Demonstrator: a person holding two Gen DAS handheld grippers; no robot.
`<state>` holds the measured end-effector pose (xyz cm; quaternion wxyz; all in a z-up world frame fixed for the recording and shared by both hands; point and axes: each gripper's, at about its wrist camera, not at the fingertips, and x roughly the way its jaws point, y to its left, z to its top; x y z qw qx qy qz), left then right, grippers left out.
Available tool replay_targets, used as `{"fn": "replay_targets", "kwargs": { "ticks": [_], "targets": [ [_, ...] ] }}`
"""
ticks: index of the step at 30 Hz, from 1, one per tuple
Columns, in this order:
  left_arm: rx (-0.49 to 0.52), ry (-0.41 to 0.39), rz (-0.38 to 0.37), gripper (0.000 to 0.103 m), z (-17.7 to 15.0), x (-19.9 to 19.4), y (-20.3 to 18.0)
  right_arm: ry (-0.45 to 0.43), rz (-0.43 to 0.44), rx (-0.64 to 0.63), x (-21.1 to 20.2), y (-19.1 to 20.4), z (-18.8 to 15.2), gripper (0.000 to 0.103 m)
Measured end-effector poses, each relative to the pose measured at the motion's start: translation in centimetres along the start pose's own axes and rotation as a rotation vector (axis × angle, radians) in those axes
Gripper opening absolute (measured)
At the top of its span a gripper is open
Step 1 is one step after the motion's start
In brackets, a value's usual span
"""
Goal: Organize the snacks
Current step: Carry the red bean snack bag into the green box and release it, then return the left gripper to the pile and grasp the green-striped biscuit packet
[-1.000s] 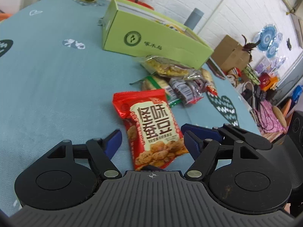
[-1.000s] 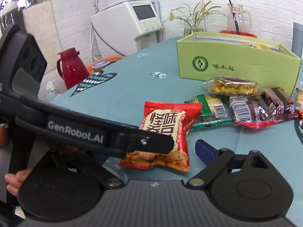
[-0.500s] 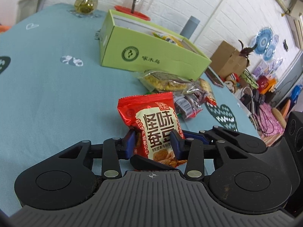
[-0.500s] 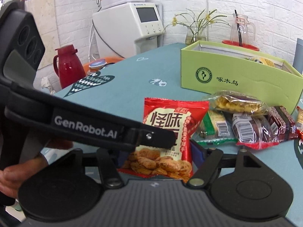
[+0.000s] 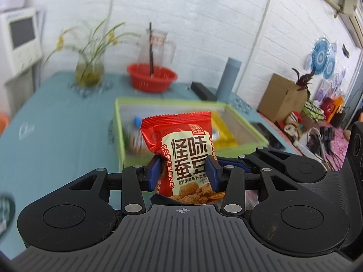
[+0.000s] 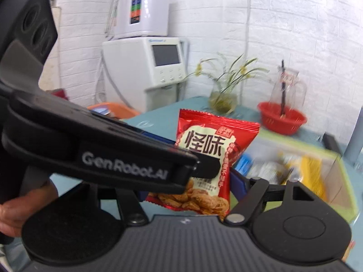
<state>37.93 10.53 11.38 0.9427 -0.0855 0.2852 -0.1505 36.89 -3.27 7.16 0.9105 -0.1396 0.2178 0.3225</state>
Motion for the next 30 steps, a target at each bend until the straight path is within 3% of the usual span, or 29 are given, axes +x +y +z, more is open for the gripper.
{"fn": "replay_targets", "kwargs": {
  "ticks": [5,9,12,13,15,16,21,24,27,30],
  "targets": [
    [0.021,0.067,0.002,0.022,4.7,7.3,1.0,0.064,-0.023,0.042,5.0,-5.0,2.3,0.078],
    [0.032,0.157,0.032,0.021,4.9,12.6,1.9,0.157,-0.028,0.015,8.2,-6.4,1.7,0.081],
    [0.013,0.185,0.020,0.025,4.0,14.2,2.6,0.179,-0.007,0.040,9.0,-7.2,0.8,0.091],
    [0.001,0.170,0.018,0.032,4.0,14.0,2.8,0.176,-0.008,0.065,8.8,-7.6,0.6,0.096],
    [-0.038,0.138,-0.005,0.065,4.2,12.9,3.2,0.169,0.015,0.108,8.1,-8.1,0.4,0.094],
    [-0.051,0.112,-0.012,0.068,4.4,11.9,3.1,0.150,0.033,0.125,7.3,-8.2,0.3,0.094],
    [-0.009,0.004,-0.023,0.076,3.9,6.2,1.5,-0.026,0.020,0.180,0.4,-7.4,0.1,0.094],
    [-0.006,-0.029,-0.053,0.083,1.9,2.7,0.9,-0.081,0.025,0.212,-3.8,-6.0,-1.8,0.094],
    [-0.004,-0.027,-0.030,0.088,-1.2,0.5,0.5,-0.046,0.017,0.239,-6.3,-3.6,-4.9,0.094],
    [-0.008,0.031,-0.003,0.088,-4.7,-0.3,0.4,0.050,0.048,0.272,-6.9,-1.0,-8.7,0.093]
  ]
}}
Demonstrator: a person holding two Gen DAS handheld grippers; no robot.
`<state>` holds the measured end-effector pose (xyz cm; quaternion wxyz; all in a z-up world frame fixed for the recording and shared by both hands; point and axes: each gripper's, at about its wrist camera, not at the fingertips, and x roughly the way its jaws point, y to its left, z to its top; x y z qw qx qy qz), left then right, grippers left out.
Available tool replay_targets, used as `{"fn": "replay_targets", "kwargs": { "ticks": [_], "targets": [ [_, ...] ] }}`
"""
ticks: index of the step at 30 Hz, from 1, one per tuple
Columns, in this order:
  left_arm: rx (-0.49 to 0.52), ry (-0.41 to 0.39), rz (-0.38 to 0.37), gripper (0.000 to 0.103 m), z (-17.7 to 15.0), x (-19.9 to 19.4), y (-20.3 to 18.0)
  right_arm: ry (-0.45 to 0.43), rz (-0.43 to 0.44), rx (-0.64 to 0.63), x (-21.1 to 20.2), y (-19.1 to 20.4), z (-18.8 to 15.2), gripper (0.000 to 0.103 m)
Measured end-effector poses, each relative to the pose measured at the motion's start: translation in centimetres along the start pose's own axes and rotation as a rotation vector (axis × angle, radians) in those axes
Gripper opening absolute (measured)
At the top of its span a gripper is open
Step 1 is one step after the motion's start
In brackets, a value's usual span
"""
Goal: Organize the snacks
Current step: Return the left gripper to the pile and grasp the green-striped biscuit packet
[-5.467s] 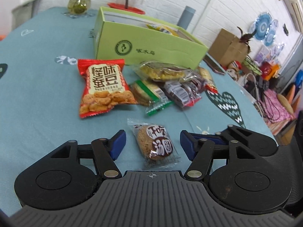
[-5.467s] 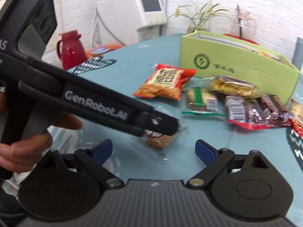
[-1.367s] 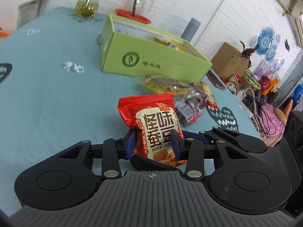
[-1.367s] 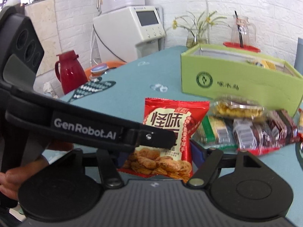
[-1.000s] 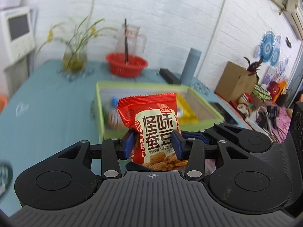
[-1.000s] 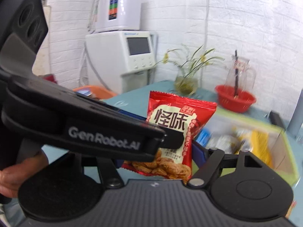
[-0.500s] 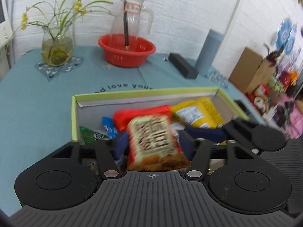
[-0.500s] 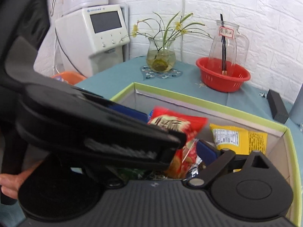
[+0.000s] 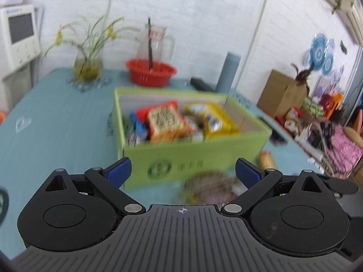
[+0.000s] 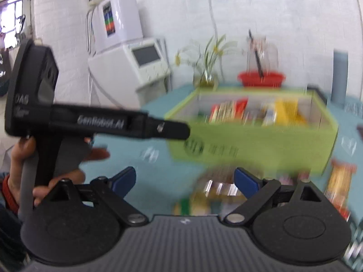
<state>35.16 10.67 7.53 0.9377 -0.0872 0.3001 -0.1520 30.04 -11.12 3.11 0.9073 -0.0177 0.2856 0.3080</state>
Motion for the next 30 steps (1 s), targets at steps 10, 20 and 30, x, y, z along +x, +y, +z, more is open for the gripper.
{"fn": "replay_targets", "kwargs": {
  "ticks": [10,20,30],
  "targets": [
    [-0.055,0.169,-0.020,0.066,-4.2,3.0,-0.5,0.124,-0.005,-0.082,4.1,1.2,-1.8,0.093],
    [0.067,0.199,-0.014,0.036,-5.8,2.5,-1.4,0.194,0.010,-0.110,5.1,3.2,-3.0,0.094],
    [0.026,0.205,-0.048,0.036,-9.7,-2.4,-1.7,0.195,0.028,-0.154,2.7,7.3,-5.8,0.093]
  ]
}}
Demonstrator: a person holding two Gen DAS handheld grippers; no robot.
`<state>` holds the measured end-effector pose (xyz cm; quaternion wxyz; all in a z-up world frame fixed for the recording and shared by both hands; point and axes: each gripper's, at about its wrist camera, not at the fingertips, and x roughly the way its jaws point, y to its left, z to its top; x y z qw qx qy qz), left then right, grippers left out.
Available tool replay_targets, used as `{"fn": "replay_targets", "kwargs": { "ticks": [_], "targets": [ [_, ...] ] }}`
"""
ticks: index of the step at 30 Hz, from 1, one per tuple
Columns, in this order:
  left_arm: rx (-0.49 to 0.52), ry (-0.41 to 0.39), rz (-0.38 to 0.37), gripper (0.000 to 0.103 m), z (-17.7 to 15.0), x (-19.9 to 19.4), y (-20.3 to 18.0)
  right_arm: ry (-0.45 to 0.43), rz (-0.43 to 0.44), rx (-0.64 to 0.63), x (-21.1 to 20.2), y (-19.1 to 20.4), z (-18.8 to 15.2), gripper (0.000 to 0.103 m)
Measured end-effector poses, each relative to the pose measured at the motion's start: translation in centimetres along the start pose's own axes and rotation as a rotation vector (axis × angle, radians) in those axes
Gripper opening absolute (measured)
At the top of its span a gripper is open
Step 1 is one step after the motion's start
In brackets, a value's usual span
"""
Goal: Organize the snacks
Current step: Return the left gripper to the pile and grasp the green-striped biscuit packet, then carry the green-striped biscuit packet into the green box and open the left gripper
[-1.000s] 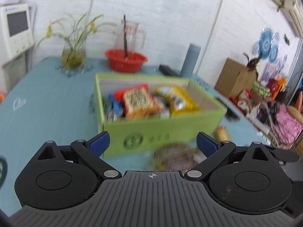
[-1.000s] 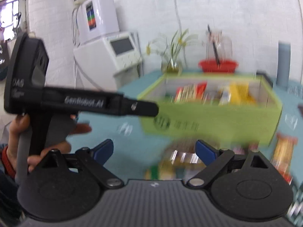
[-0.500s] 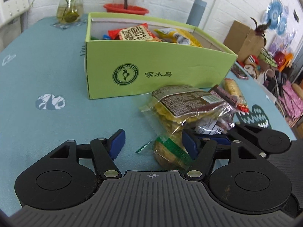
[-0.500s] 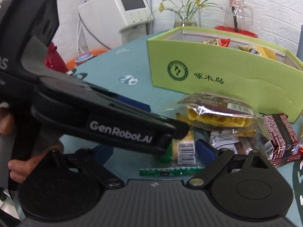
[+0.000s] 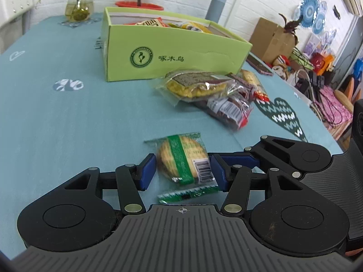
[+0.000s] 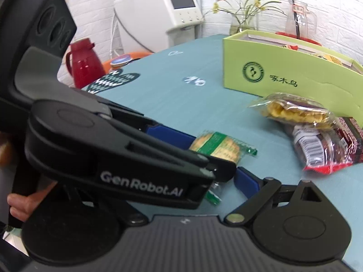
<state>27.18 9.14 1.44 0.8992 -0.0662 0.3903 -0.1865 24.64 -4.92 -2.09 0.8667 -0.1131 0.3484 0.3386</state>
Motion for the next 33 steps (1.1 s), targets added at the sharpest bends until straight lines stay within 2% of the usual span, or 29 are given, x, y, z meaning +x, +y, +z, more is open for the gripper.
{"fn": "replay_targets", "kwargs": {
  "ticks": [4,9,11,16,22,23,24,25,29,33],
  "targets": [
    [0.000,-0.010,0.004,0.038,-0.8,-0.6,-0.4,-0.003,-0.012,-0.008,-0.6,0.5,-0.6,0.093],
    [-0.058,-0.041,-0.006,0.059,-0.8,-1.7,-0.1,-0.025,-0.045,0.026,-2.0,0.0,-1.2,0.093],
    [-0.071,-0.046,-0.006,0.060,-0.7,-1.8,0.1,-0.023,-0.061,0.047,-2.1,0.0,-1.5,0.093],
    [-0.100,-0.011,-0.016,0.055,-0.8,-1.2,0.4,-0.033,-0.051,0.029,-1.7,0.4,-1.1,0.093],
    [-0.095,-0.016,-0.022,0.054,-0.9,-1.1,0.6,-0.046,-0.070,-0.002,-0.4,0.3,-0.8,0.093],
    [-0.086,-0.018,-0.019,0.050,-0.9,-1.1,0.5,-0.047,-0.076,-0.011,-0.2,0.4,-0.7,0.087],
    [-0.071,-0.019,-0.015,0.025,-0.9,-0.9,0.3,-0.052,-0.079,-0.021,-0.2,0.5,-0.5,0.081],
    [-0.059,-0.021,-0.001,0.027,-1.0,-0.9,0.0,-0.048,-0.086,-0.023,-0.2,0.7,-0.3,0.077],
    [-0.063,-0.044,0.018,0.025,-0.4,-1.7,-0.5,-0.067,-0.079,-0.025,-1.0,0.4,0.4,0.077],
    [-0.064,-0.107,0.002,0.026,2.5,-2.7,-0.7,-0.142,-0.096,-0.055,-2.4,-0.4,2.8,0.080]
  ]
}}
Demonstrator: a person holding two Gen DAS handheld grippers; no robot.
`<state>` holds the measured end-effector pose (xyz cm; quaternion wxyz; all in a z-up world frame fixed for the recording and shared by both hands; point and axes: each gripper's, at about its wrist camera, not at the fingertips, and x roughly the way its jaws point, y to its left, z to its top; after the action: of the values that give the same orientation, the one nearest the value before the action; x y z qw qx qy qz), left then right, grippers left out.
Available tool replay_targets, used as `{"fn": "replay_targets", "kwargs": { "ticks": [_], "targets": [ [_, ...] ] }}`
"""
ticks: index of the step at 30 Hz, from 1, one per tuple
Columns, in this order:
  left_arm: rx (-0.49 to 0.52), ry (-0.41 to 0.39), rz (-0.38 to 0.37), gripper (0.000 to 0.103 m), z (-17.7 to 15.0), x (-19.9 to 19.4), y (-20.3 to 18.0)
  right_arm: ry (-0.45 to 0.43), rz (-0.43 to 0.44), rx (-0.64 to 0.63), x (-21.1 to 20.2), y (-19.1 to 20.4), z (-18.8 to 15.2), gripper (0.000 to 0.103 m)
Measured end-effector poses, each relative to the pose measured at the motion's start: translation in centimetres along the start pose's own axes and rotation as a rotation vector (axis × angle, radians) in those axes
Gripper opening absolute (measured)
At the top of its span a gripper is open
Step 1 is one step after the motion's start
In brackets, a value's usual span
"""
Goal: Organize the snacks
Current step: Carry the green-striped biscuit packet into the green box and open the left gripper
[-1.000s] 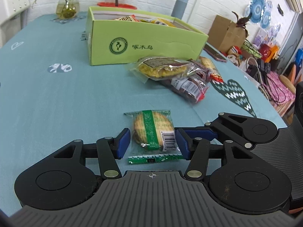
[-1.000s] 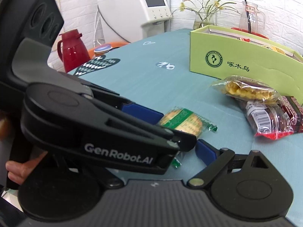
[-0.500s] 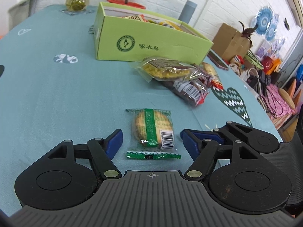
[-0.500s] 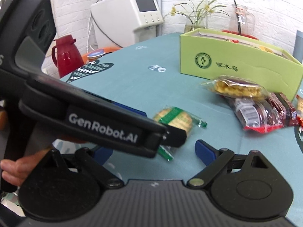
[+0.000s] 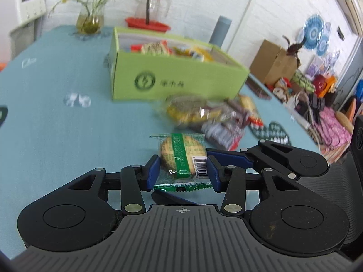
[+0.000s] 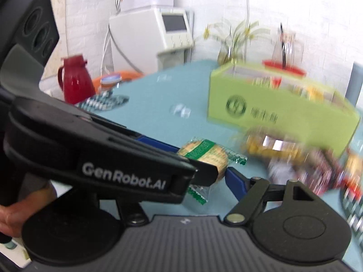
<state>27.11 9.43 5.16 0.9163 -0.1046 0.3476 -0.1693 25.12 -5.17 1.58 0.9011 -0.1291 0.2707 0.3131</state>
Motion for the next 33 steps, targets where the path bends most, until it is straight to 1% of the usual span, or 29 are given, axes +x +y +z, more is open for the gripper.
{"fn": "replay_targets", "kwargs": {
  "ticks": [3,5,6,9,11,13,14,15,16,17,19,20,21,22,24,25,27,28,30,33],
  "targets": [
    [0.035,-0.068,0.004,0.027,3.9,0.1,-0.4,-0.067,-0.012,-0.053,0.3,-1.7,3.2,0.080],
    [0.065,-0.118,0.020,0.027,6.7,0.7,-0.6,-0.105,-0.029,-0.090,1.5,-3.1,5.8,0.081],
    [0.081,-0.141,0.034,0.027,8.2,1.3,-0.6,-0.115,-0.036,-0.102,2.3,-4.0,7.0,0.081],
    [0.097,-0.171,0.077,0.027,12.1,3.7,0.0,-0.114,-0.039,-0.111,5.5,-6.5,10.2,0.081],
    [0.091,-0.159,0.099,0.027,14.4,6.1,1.0,-0.089,-0.027,-0.093,8.2,-8.1,11.7,0.081],
    [0.075,-0.126,0.117,0.027,16.0,8.5,2.3,-0.050,-0.007,-0.069,10.8,-9.7,12.6,0.081],
    [0.067,-0.104,0.122,0.026,16.6,9.8,2.9,-0.027,0.007,-0.058,12.0,-10.4,12.9,0.083],
    [0.061,-0.089,0.125,0.025,16.8,10.8,3.5,-0.002,0.025,-0.046,13.0,-11.2,13.0,0.084],
    [0.055,-0.071,0.125,0.024,16.9,11.8,4.1,0.026,0.046,-0.033,13.8,-11.8,12.9,0.090],
    [0.047,-0.057,0.121,0.024,16.8,12.5,4.4,0.047,0.054,-0.023,14.5,-12.2,12.7,0.091],
    [0.036,-0.061,0.103,0.030,16.6,13.0,4.8,0.043,0.046,-0.008,14.5,-12.7,12.3,0.093],
    [0.036,-0.075,0.094,0.036,16.5,12.7,4.8,0.035,0.040,-0.005,14.1,-12.7,12.2,0.093],
    [0.034,-0.094,0.090,0.042,16.3,12.1,4.7,0.020,0.026,-0.002,13.3,-12.7,12.1,0.093],
    [0.035,-0.119,0.090,0.045,16.1,11.2,4.4,-0.008,0.016,-0.005,12.2,-12.7,11.8,0.093],
    [0.053,-0.176,0.087,0.061,15.6,9.0,3.6,-0.077,-0.004,-0.012,9.3,-12.3,11.3,0.093],
    [0.065,-0.199,0.087,0.064,15.2,8.0,3.2,-0.111,-0.013,-0.002,7.7,-12.1,10.9,0.093],
    [0.095,-0.235,0.077,0.069,14.2,5.7,2.3,-0.158,0.000,0.033,4.8,-11.5,9.4,0.093],
    [0.101,-0.242,0.064,0.070,13.5,4.8,2.0,-0.170,0.015,0.056,3.7,-11.4,8.7,0.093],
    [0.100,-0.233,0.028,0.076,11.9,3.4,1.5,-0.171,0.032,0.105,1.8,-10.6,6.5,0.093],
    [0.097,-0.171,0.008,0.076,8.8,2.6,0.7,-0.122,0.020,0.149,0.1,-9.3,3.1,0.093]
  ]
}}
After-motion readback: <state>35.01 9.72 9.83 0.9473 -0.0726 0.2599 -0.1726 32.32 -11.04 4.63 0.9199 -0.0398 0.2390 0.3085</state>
